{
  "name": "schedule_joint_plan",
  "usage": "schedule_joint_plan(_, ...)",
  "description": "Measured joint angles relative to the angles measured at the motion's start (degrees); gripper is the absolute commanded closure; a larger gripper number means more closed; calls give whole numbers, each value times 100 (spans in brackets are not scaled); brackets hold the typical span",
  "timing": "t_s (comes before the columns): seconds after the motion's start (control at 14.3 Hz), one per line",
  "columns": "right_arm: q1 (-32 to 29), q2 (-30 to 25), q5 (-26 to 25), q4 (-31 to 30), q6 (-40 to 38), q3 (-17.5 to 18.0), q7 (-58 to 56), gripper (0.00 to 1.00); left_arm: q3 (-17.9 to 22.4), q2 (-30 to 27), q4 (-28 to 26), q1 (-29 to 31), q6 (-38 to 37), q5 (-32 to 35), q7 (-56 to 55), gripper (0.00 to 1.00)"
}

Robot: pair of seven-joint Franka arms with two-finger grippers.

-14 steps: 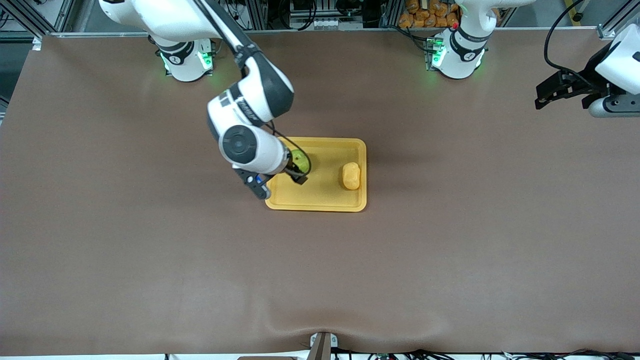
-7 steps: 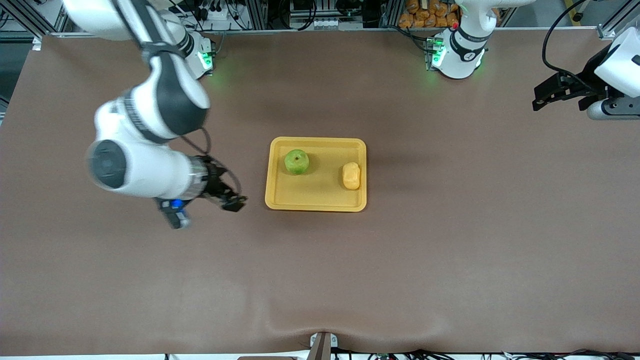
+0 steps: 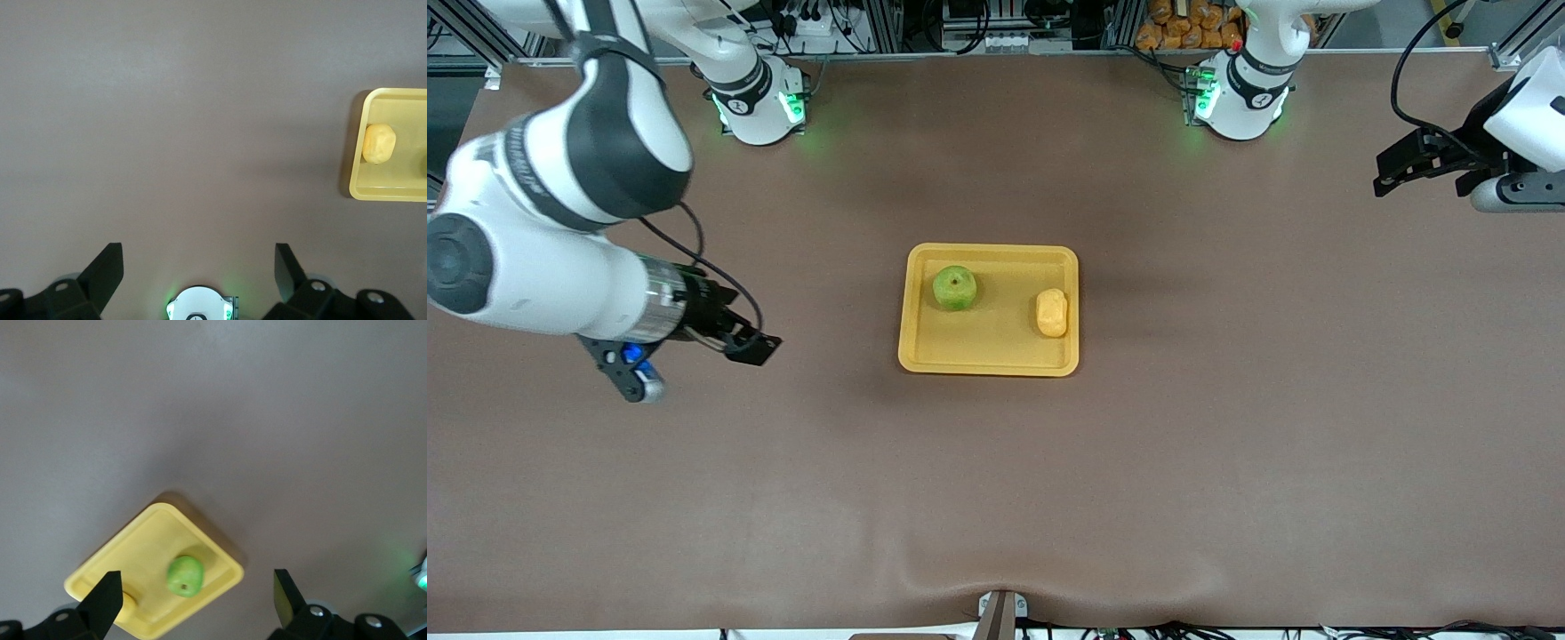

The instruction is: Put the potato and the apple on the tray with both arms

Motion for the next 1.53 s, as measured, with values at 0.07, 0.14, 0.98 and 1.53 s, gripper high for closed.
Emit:
schedule_joint_plan(0.07,-132,-84,-30,1,-106,0,-304,0,-7,0,0,-1,0,-1,-2,0)
schedule_joint_plan(0.14,-232,-174,-146,2,-216,1,-596,0,-13,0,0,-2,0,-2,-10,0)
schedule_joint_plan(0.98,-1043,-1617,-1292,-725,-825,-1,-4314,0,-65,0,-29,-29,-5,-13,-222,0)
schedule_joint_plan(1.53,-1411,-2486,-1524,-1741,-254,0,-5755,0,-73,0,-29,-28,-6,-14,-223,0)
